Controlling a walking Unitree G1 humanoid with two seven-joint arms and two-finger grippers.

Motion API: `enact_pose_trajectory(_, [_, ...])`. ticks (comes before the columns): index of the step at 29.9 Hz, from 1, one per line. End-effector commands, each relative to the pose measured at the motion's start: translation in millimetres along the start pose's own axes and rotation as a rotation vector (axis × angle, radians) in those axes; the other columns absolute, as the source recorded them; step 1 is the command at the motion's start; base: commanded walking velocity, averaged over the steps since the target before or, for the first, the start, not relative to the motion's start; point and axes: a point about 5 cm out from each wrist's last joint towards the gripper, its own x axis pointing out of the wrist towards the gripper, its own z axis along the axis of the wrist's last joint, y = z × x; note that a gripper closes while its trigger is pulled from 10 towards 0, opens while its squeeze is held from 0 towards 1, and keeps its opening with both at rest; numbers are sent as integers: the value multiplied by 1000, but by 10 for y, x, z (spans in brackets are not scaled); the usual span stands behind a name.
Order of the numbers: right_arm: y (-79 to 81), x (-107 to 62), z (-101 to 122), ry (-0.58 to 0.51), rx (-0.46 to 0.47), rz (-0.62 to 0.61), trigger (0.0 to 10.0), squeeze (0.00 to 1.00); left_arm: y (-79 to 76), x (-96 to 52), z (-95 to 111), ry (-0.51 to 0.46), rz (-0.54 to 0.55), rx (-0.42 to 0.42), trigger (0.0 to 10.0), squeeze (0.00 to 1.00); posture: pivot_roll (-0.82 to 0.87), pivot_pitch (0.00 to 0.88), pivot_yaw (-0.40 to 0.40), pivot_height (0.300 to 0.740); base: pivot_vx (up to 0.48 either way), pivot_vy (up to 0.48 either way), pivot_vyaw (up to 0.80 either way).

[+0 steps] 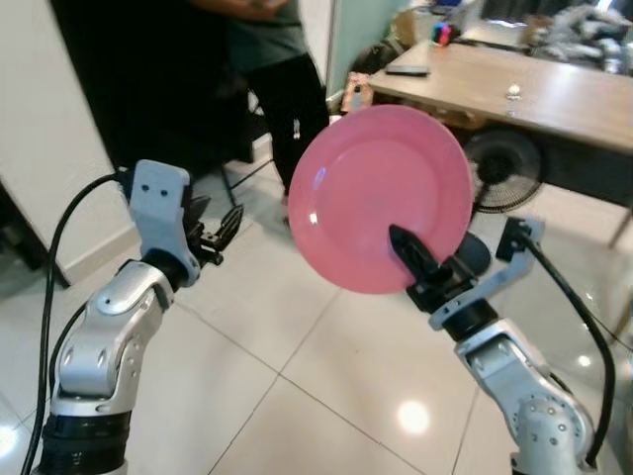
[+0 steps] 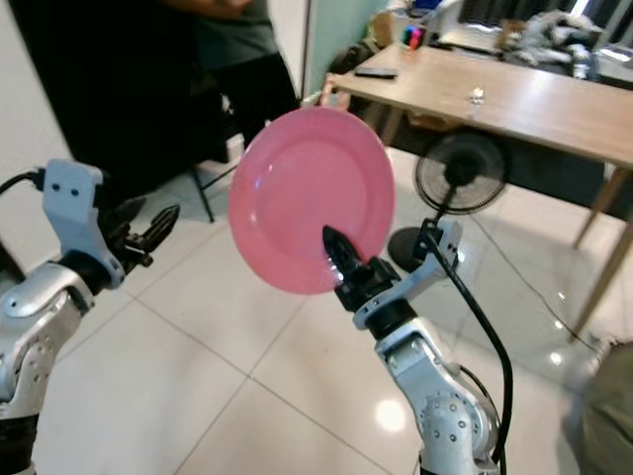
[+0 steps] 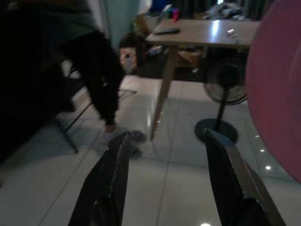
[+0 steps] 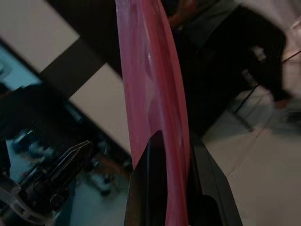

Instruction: Setting the table

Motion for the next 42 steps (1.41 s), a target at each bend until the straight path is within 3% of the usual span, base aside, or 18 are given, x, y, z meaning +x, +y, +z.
enact_pose_trajectory(1, [13, -8, 31, -10, -11, 3, 10000, 0, -16, -1, -19, 14, -4, -8, 10000, 0, -40, 1, 63, 740, 0, 0, -800])
enact_pose_trajectory(22, [15, -2, 23, -10, -11, 4, 10000, 0, -15, 5, -15, 20, 1, -3, 10000, 0, -38, 1, 64, 740, 0, 0, -800])
enact_pose_trajectory(42, [19, 18, 27, -12, -13, 11, 10000, 0, -25, 23, -15, 17, 10, -9, 10000, 0, -37, 0, 63, 740, 0, 0, 0])
